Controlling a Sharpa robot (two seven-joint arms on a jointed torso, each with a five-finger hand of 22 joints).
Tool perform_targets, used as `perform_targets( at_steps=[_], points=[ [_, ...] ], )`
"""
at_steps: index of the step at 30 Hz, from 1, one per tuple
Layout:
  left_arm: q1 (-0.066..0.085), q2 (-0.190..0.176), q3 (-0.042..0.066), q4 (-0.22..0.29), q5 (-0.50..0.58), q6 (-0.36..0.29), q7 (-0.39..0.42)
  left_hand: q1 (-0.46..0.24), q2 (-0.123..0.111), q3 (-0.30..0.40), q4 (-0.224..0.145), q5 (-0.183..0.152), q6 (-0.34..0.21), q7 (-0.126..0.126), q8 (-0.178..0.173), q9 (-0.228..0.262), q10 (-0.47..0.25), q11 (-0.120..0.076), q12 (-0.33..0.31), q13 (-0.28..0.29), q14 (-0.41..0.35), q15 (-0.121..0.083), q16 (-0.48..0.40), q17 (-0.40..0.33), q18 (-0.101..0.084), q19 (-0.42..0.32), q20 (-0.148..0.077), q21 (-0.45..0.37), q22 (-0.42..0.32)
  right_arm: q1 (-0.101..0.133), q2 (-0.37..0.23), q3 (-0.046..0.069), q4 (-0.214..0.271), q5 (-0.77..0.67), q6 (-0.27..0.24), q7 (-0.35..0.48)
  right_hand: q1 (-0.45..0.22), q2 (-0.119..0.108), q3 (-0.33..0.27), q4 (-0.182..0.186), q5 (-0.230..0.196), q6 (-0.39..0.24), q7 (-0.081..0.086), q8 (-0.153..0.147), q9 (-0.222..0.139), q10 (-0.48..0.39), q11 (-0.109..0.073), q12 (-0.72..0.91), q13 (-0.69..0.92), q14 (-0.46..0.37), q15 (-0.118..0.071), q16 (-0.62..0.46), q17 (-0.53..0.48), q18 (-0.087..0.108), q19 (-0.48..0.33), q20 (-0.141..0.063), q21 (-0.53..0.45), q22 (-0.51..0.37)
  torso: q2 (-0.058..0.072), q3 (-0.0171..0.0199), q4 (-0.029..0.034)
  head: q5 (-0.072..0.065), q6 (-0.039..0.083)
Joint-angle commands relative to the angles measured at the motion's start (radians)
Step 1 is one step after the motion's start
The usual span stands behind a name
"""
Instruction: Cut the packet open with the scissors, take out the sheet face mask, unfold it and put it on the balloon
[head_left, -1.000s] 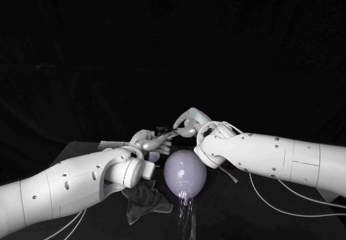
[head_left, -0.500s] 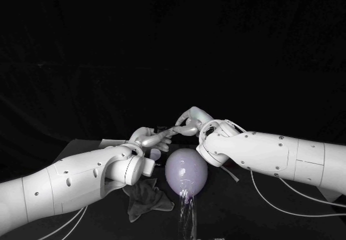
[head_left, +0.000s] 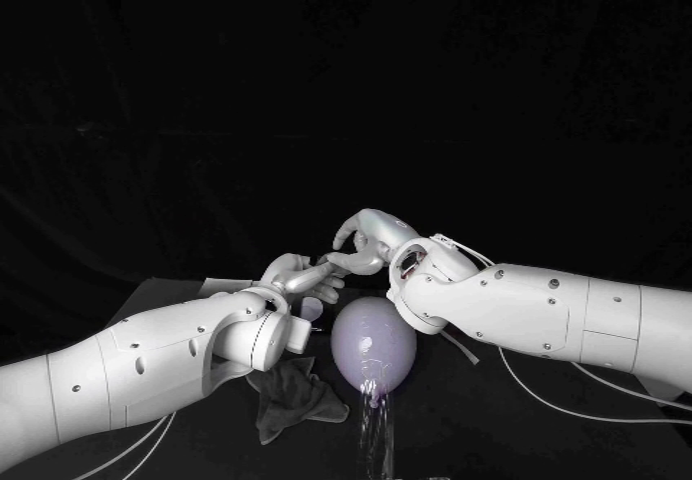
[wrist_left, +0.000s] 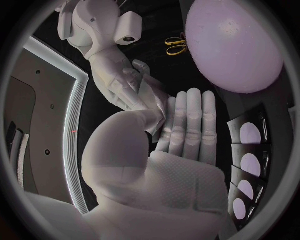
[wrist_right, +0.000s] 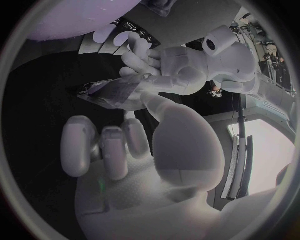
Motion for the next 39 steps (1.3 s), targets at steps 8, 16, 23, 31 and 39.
perform_targets(
  at_steps=[8, 16, 23, 31, 39],
  points=[
    [0.002, 0.005, 0.001, 0.005, -0.05, 0.018, -0.004, -0.013, 0.001, 0.081, -0.093, 0.002, 0.001, -0.007, 0.006, 0.006, 0.038, -0.028, -0.001, 0.002, 0.006, -0.002, 0.006, 0.002, 0.019, -0.011, 0.0, 0.015, 0.009, 0.001, 0.023, 0.001, -0.024, -0.136, 0.108, 0.023, 0.085, 0.044, 0.019, -0.037, -0.053, 0.047, -0.011, 0.0, -0.007, 0.001, -0.007, 0.005, 0.117, 0.091, 0.001, -0.001, 0.209, 0.01, 0.006, 0.002, 0.008, 0.166, 0.0, -0.0003, -0.0004, 0.004, -0.002],
    [0.002, 0.004, 0.001, 0.005, -0.062, 0.015, -0.004, -0.018, 0.003, 0.085, -0.099, 0.002, 0.0, -0.007, 0.008, 0.009, 0.04, -0.029, -0.001, 0.003, 0.007, -0.003, 0.007, 0.003, 0.019, -0.015, 0.0, 0.024, 0.014, 0.0, 0.026, 0.001, -0.036, -0.189, 0.172, -0.008, 0.169, 0.117, 0.075, -0.094, -0.059, 0.109, -0.04, 0.043, 0.015, 0.025, -0.033, 0.048, 0.137, 0.093, -0.022, 0.001, 0.213, 0.0, 0.036, -0.018, 0.053, 0.187, 0.0, -0.0011, 0.0002, 0.001, -0.005],
    [0.003, 0.002, 0.001, 0.001, -0.067, 0.01, -0.006, -0.019, 0.003, 0.086, -0.1, 0.002, 0.0, -0.007, 0.009, 0.01, 0.04, -0.029, -0.001, 0.003, 0.007, -0.003, 0.007, 0.003, 0.019, -0.016, 0.0, 0.025, 0.015, 0.0, 0.007, 0.001, -0.029, -0.181, 0.192, -0.025, 0.159, 0.127, 0.086, -0.097, -0.059, 0.116, -0.044, 0.056, 0.023, 0.035, -0.036, 0.066, 0.147, 0.094, -0.025, 0.003, 0.217, -0.005, 0.047, -0.023, 0.07, 0.195, 0.001, -0.0006, -0.0005, 0.003, -0.01],
    [0.003, 0.0, 0.001, -0.001, -0.083, 0.014, -0.019, -0.026, 0.005, 0.091, -0.111, 0.002, 0.002, -0.01, 0.015, 0.017, 0.047, -0.032, 0.002, 0.006, 0.013, -0.006, 0.013, 0.006, 0.02, -0.021, -0.002, 0.044, 0.027, 0.0, -0.015, 0.001, -0.022, -0.138, 0.041, 0.0, 0.147, 0.133, 0.091, -0.098, -0.059, 0.12, -0.048, 0.067, 0.031, 0.038, -0.04, 0.066, 0.146, 0.095, -0.028, 0.006, 0.223, -0.008, 0.055, -0.026, 0.083, 0.201, 0.0, 0.0003, -0.001, 0.005, -0.012],
    [0.004, -0.003, 0.001, -0.001, -0.113, 0.022, -0.044, -0.038, 0.006, 0.1, -0.126, 0.003, 0.007, -0.016, 0.03, 0.035, 0.06, -0.038, 0.012, 0.013, 0.025, -0.012, 0.028, 0.013, 0.021, -0.028, -0.006, 0.079, 0.048, 0.001, -0.033, 0.004, -0.037, -0.132, -0.065, 0.013, 0.141, 0.134, 0.094, -0.104, -0.059, 0.122, -0.052, 0.079, 0.038, 0.041, -0.044, 0.067, 0.146, 0.097, -0.031, 0.011, 0.232, -0.01, 0.061, -0.029, 0.093, 0.206, 0.0, -0.0001, -0.001, 0.007, -0.014]
  ],
)
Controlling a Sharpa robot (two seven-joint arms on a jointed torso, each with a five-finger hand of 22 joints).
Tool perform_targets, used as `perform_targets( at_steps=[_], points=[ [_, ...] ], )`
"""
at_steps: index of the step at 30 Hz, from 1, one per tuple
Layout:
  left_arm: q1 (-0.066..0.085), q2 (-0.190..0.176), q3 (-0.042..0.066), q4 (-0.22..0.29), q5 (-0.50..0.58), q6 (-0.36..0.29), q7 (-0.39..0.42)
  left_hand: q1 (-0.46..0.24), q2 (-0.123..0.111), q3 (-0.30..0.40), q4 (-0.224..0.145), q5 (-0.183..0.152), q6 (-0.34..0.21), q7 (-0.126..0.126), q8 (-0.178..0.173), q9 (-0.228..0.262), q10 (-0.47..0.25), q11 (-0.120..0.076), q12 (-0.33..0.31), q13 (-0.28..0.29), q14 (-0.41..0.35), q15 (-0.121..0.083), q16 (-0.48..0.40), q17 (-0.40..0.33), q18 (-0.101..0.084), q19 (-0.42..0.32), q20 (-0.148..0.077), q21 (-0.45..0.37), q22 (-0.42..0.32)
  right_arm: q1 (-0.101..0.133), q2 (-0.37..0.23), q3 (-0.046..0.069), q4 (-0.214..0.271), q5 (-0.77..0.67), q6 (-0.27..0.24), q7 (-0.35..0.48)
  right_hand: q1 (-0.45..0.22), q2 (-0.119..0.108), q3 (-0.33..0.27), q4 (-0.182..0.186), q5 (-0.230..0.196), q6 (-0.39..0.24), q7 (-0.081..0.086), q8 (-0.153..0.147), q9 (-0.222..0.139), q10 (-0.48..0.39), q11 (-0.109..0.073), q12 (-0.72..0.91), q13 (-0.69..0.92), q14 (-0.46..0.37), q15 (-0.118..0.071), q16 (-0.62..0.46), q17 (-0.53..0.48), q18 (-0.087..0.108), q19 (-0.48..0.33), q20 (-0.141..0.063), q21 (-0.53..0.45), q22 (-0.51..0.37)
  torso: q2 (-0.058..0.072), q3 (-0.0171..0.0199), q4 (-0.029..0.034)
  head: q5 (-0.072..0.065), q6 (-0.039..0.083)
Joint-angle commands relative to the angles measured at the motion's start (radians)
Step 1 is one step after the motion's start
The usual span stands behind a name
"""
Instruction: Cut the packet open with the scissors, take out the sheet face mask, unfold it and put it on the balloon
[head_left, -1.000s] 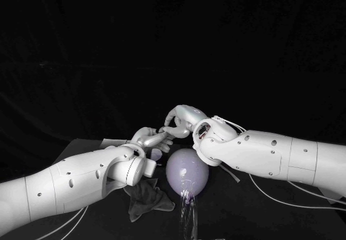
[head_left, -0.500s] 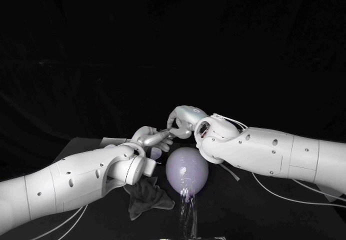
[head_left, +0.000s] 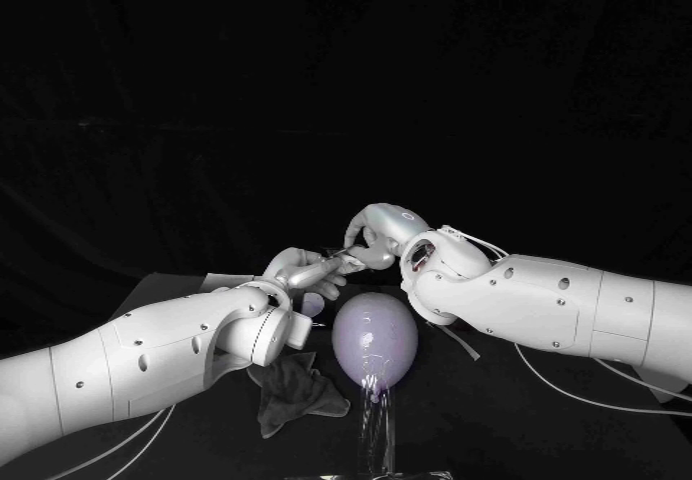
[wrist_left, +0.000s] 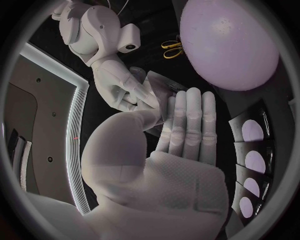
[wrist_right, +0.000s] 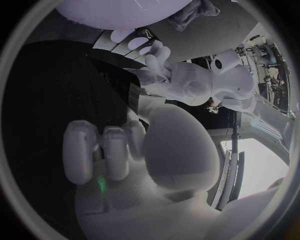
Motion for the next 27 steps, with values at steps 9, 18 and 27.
perform_targets(
  at_steps=[9, 18, 27],
  points=[
    [0.001, -0.003, 0.0, -0.006, -0.069, 0.009, -0.038, -0.022, 0.001, 0.092, -0.099, 0.006, 0.009, -0.023, 0.04, 0.048, 0.064, -0.047, 0.036, 0.021, 0.018, -0.022, 0.044, 0.021, 0.02, -0.016, -0.012, 0.068, 0.04, 0.002, -0.014, 0.006, -0.034, 0.045, -0.138, -0.032, -0.011, 0.002, 0.01, -0.013, 0.003, 0.002, -0.006, 0.013, 0.011, 0.042, -0.012, 0.006, 0.147, 0.096, -0.01, 0.007, 0.234, -0.012, 0.027, -0.009, 0.012, 0.21, 0.0, -0.0003, -0.0001, 0.002, -0.001],
    [0.001, -0.006, 0.0, -0.009, -0.093, 0.004, -0.051, -0.051, -0.005, 0.134, -0.114, 0.01, -0.004, -0.032, 0.081, 0.124, 0.064, -0.057, 0.082, 0.052, 0.018, -0.032, 0.093, 0.045, 0.019, -0.039, -0.021, 0.132, 0.078, 0.003, -0.018, 0.007, -0.048, 0.048, -0.107, -0.048, -0.012, 0.002, 0.012, -0.015, 0.003, 0.001, -0.006, 0.014, 0.012, 0.041, -0.012, 0.004, 0.145, 0.096, -0.011, 0.006, 0.233, -0.011, 0.026, -0.01, 0.011, 0.209, -0.001, -0.0007, 0.0, 0.004, 0.001],
    [0.001, -0.004, 0.001, -0.004, -0.097, 0.005, -0.041, -0.057, -0.004, 0.141, -0.114, 0.01, -0.013, -0.032, 0.088, 0.146, 0.055, -0.056, 0.094, 0.061, 0.011, -0.031, 0.102, 0.049, 0.019, -0.049, -0.02, 0.145, 0.085, 0.007, -0.024, 0.007, -0.031, 0.074, -0.033, 0.004, -0.028, -0.019, 0.007, -0.023, 0.003, -0.034, 0.002, 0.006, 0.011, 0.025, -0.006, -0.04, 0.122, 0.087, -0.007, -0.014, 0.197, 0.002, -0.007, -0.009, -0.047, 0.188, -0.001, -0.0005, -0.0005, 0.007, 0.004]
  ],
)
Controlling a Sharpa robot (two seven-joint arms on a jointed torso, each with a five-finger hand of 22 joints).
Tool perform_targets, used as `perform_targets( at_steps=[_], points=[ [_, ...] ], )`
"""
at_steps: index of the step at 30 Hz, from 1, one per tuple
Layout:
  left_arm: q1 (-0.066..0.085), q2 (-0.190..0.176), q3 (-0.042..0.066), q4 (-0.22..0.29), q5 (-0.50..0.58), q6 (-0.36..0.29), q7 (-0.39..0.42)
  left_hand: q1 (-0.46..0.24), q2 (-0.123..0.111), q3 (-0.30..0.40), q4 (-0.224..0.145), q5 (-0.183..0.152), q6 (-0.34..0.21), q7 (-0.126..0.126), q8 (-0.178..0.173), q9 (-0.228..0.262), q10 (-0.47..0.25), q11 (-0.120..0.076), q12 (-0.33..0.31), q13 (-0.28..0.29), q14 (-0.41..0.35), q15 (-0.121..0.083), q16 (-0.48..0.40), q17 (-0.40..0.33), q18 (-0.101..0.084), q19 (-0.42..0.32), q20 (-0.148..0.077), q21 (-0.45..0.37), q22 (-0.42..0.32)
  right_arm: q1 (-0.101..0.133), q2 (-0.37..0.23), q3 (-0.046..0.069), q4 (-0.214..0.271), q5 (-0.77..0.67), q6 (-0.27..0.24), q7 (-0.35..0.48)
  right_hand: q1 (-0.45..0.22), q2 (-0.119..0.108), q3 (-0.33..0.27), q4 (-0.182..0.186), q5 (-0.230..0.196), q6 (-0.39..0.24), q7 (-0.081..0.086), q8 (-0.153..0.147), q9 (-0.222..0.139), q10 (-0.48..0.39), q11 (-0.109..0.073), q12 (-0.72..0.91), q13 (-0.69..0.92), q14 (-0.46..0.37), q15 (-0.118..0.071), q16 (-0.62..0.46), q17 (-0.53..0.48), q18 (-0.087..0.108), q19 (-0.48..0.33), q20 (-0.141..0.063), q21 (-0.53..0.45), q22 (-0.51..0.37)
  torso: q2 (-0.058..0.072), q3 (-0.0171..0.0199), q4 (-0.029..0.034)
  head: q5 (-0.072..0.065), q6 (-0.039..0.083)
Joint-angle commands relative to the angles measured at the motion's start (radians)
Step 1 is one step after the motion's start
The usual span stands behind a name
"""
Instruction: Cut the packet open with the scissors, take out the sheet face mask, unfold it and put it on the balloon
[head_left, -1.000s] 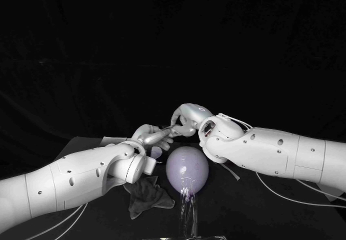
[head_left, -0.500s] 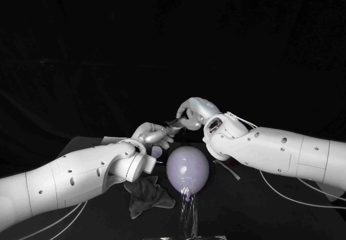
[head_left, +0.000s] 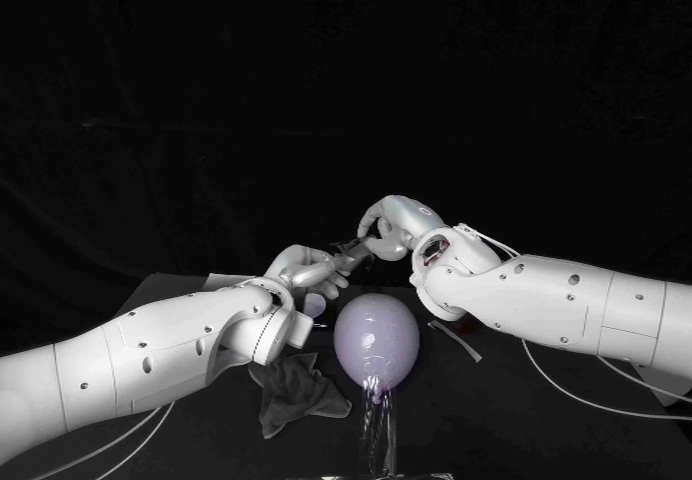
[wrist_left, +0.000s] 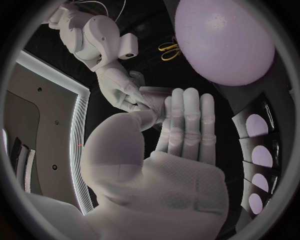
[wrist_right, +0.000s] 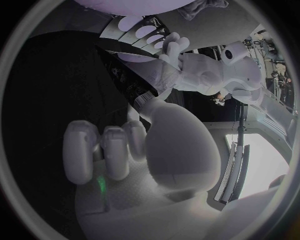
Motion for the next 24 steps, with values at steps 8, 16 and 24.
perform_targets(
  at_steps=[8, 16, 24],
  points=[
    [-0.003, -0.005, -0.002, -0.002, -0.002, 0.001, -0.006, -0.011, 0.003, 0.132, -0.123, 0.003, -0.009, 0.001, 0.005, 0.022, 0.008, -0.017, 0.006, 0.003, -0.007, 0.0, 0.006, 0.002, 0.011, -0.01, -0.001, 0.004, 0.003, 0.008, -0.041, 0.003, 0.042, 0.031, -0.037, 0.1, -0.097, -0.097, -0.092, 0.036, 0.004, -0.13, 0.061, -0.099, -0.051, -0.018, 0.049, -0.108, 0.078, 0.085, 0.036, -0.025, 0.18, 0.013, -0.045, 0.021, -0.089, 0.165, 0.001, 0.0, 0.0004, 0.002, 0.005],
    [-0.003, -0.007, -0.002, -0.004, 0.0, 0.001, -0.006, -0.013, 0.003, 0.132, -0.122, 0.003, -0.011, 0.002, 0.005, 0.024, 0.006, -0.017, 0.006, 0.004, -0.009, 0.0, 0.007, 0.002, 0.011, -0.012, 0.0, 0.005, 0.003, 0.011, -0.105, 0.003, 0.129, -0.011, -0.059, 0.165, -0.085, -0.096, -0.097, 0.037, 0.012, -0.126, 0.065, -0.114, -0.062, -0.019, 0.054, -0.103, 0.081, 0.087, 0.041, -0.021, 0.186, 0.011, -0.04, 0.029, -0.082, 0.168, 0.0, 0.0003, -0.0002, 0.005, 0.005],
    [-0.002, -0.008, -0.002, -0.006, 0.001, 0.002, -0.007, -0.013, 0.003, 0.132, -0.121, 0.003, -0.011, 0.002, 0.005, 0.025, 0.005, -0.016, 0.007, 0.004, -0.009, 0.001, 0.007, 0.002, 0.011, -0.013, 0.0, 0.005, 0.003, 0.012, -0.169, 0.002, 0.217, -0.051, -0.062, 0.192, -0.058, -0.077, -0.089, 0.034, 0.014, -0.097, 0.059, -0.118, -0.069, -0.011, 0.05, -0.081, 0.093, 0.091, 0.04, -0.011, 0.204, 0.006, -0.022, 0.034, -0.053, 0.18, 0.0, 0.0003, 0.0004, 0.008, 0.01]
  ],
)
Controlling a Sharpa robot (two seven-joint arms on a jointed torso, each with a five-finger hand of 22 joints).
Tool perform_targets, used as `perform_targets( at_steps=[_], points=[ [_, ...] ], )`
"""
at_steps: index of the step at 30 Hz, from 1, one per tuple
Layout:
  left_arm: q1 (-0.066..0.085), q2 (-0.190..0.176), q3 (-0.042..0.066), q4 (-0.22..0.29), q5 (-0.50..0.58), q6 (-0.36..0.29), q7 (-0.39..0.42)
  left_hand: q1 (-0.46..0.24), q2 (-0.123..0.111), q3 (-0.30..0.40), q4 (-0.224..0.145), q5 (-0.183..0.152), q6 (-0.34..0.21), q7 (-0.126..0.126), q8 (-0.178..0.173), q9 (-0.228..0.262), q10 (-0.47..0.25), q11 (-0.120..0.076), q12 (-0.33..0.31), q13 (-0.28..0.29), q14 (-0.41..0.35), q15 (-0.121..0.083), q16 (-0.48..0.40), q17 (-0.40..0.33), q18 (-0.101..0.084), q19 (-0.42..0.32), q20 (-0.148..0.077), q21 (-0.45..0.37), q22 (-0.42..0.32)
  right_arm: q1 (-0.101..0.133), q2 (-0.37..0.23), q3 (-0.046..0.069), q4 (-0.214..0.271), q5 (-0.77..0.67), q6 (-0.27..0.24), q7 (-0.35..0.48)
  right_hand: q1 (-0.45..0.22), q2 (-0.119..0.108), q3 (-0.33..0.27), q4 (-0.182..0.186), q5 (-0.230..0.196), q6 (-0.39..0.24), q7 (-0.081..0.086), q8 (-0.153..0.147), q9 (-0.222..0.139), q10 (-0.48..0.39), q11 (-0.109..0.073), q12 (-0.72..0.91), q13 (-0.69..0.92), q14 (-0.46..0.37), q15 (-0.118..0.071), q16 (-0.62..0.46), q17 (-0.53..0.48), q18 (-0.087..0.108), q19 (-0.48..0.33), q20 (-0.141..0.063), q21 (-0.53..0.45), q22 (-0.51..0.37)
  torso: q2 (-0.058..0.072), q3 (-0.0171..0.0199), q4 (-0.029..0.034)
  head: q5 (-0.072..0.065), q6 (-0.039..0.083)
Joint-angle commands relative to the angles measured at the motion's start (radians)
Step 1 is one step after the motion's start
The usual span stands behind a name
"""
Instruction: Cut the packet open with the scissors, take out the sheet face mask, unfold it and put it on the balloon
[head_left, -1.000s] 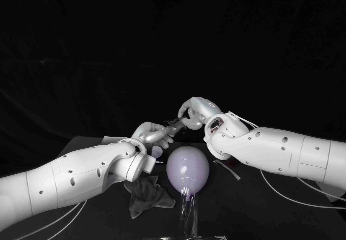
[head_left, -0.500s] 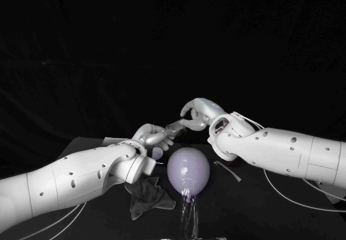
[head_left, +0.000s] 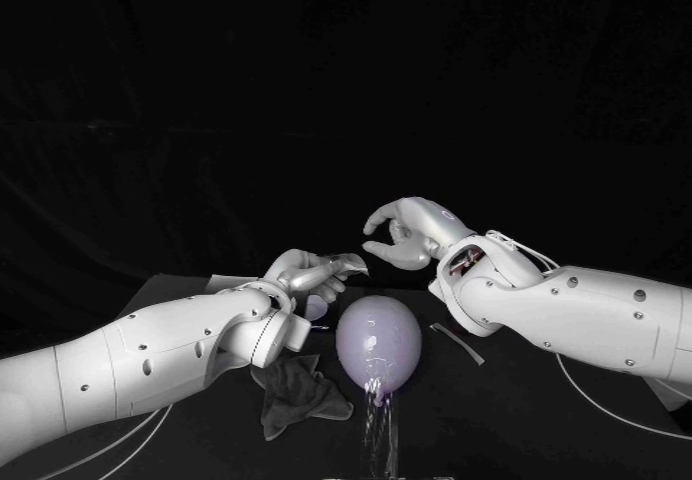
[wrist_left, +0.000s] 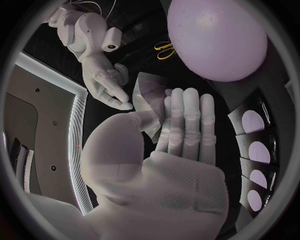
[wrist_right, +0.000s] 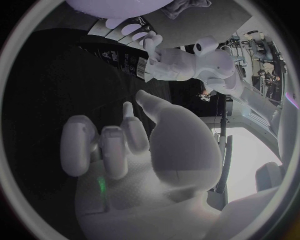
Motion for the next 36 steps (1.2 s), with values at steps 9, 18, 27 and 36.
perform_targets(
  at_steps=[9, 18, 27, 36],
  points=[
    [0.003, 0.003, 0.001, 0.001, -0.018, 0.004, -0.001, 0.0, 0.008, 0.122, -0.115, 0.003, -0.008, -0.002, 0.004, 0.003, 0.001, -0.011, 0.006, 0.002, -0.01, 0.0, 0.007, 0.001, 0.012, -0.009, 0.002, 0.005, 0.001, 0.0, -0.059, -0.001, 0.131, -0.151, -0.027, 0.047, 0.073, 0.087, 0.05, -0.018, -0.005, 0.091, -0.032, 0.01, -0.001, 0.068, -0.024, 0.163, 0.176, 0.102, -0.019, 0.033, 0.251, -0.015, 0.067, -0.011, 0.113, 0.221, 0.001, -0.0007, 0.0024, 0.002, 0.004],
    [0.004, 0.006, 0.001, 0.001, -0.032, 0.004, -0.004, -0.001, 0.008, 0.122, -0.115, 0.003, -0.009, -0.002, 0.004, 0.003, 0.0, -0.011, 0.006, 0.002, -0.011, 0.001, 0.007, 0.001, 0.012, -0.009, 0.003, 0.005, 0.001, -0.003, -0.051, -0.002, 0.174, -0.276, 0.102, -0.036, 0.097, 0.118, 0.087, -0.041, -0.004, 0.094, -0.029, 0.01, 0.003, 0.086, -0.023, 0.21, 0.202, 0.104, -0.022, 0.039, 0.263, -0.022, 0.083, -0.018, 0.142, 0.233, 0.0, -0.0021, 0.0015, 0.007, 0.002],
    [0.004, 0.01, 0.001, 0.003, -0.039, 0.006, -0.008, -0.001, 0.008, 0.122, -0.115, 0.003, -0.01, -0.002, 0.004, 0.004, -0.001, -0.011, 0.007, 0.002, -0.011, 0.001, 0.007, 0.001, 0.012, -0.009, 0.003, 0.005, 0.001, -0.005, 0.006, -0.005, 0.128, -0.361, 0.178, -0.144, 0.096, 0.121, 0.094, -0.045, -0.004, 0.095, -0.028, 0.009, 0.004, 0.088, -0.022, 0.216, 0.205, 0.104, -0.021, 0.039, 0.263, -0.023, 0.087, -0.018, 0.148, 0.235, 0.001, -0.0023, 0.0025, 0.007, 0.002],
    [0.004, 0.009, 0.001, 0.005, -0.042, 0.006, -0.009, -0.001, 0.008, 0.122, -0.114, 0.003, -0.01, -0.002, 0.004, 0.004, -0.001, -0.011, 0.007, 0.002, -0.011, 0.001, 0.007, 0.001, 0.012, -0.01, 0.003, 0.005, 0.001, -0.007, 0.034, -0.007, 0.086, -0.386, 0.244, -0.193, 0.096, 0.121, 0.095, -0.045, -0.004, 0.095, -0.028, 0.009, 0.004, 0.088, -0.022, 0.214, 0.205, 0.104, -0.021, 0.039, 0.263, -0.024, 0.087, -0.018, 0.149, 0.235, 0.0, -0.0013, 0.0016, 0.009, -0.004]
  ],
)
